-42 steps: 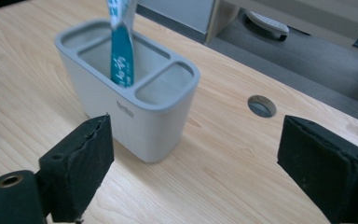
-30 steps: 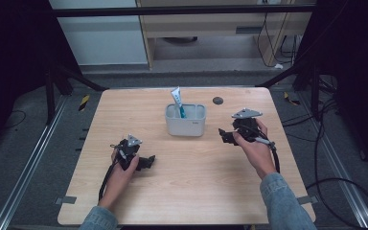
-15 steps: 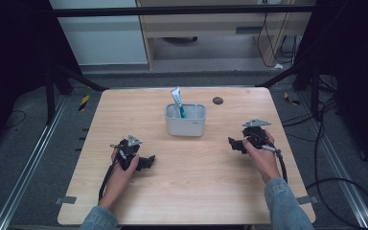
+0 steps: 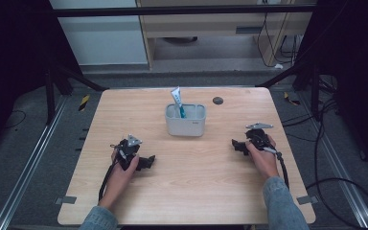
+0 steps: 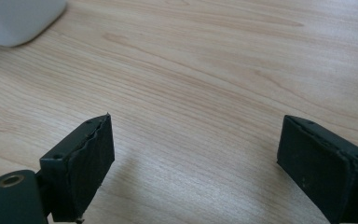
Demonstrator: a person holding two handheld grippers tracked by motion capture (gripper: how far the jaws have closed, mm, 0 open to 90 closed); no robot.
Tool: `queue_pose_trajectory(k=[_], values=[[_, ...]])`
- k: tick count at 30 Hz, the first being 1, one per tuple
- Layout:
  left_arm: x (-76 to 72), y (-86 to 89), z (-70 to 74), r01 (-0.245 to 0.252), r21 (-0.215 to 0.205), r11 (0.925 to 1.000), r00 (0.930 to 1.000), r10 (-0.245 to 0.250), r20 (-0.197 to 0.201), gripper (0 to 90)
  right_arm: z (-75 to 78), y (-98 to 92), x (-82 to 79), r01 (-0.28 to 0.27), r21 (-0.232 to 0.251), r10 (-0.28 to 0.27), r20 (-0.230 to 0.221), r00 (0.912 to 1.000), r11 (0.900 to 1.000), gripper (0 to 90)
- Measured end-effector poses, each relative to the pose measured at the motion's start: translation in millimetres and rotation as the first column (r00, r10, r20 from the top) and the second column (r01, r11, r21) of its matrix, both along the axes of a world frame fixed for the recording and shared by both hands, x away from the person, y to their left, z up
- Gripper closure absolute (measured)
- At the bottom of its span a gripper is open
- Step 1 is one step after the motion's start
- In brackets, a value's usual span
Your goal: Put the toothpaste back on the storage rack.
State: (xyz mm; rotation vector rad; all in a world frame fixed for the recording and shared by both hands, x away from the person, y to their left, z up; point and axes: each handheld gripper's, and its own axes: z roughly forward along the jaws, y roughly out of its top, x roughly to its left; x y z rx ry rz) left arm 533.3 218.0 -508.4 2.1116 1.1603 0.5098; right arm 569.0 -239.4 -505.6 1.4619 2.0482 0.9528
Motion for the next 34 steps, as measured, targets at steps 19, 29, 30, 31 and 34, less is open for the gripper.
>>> queue_pose_trajectory(k=[19, 29, 30, 31, 34], values=[[0.0, -0.1, -0.1, 0.000, -0.001, 1.0000, 1.0000, 0.000, 0.000, 0.0, -4.4, -4.5, 4.7, 0.031, 0.008, -0.031, 0.004, 0.9995, 0.999, 9.8], [-0.1, -0.1, 0.0, -0.001, 0.000, 1.0000, 1.0000, 0.001, 0.000, 0.0, -5.7, -1.4, 3.8, 0.097, -0.045, -0.098, -0.027, 0.9948, 0.994, 0.3], [-0.2, -0.2, -0.1, -0.001, -0.001, 1.0000, 1.0000, 0.001, 0.000, 0.0, -5.9, -1.6, 3.7, 0.099, -0.047, -0.100, -0.024, 0.9947, 0.994, 0.3], [-0.2, -0.1, -0.1, -0.001, -0.001, 1.0000, 1.0000, 0.001, 0.001, 0.0, -5.9, -1.6, 3.6, 0.100, -0.047, -0.101, -0.024, 0.9946, 0.994, 0.3], [-0.2, -0.1, -0.1, 0.000, -0.001, 1.0000, 1.0000, 0.000, 0.000, 0.0, -5.9, -1.0, 3.1, 0.106, -0.046, -0.107, -0.025, 0.9939, 0.993, 0.3]])
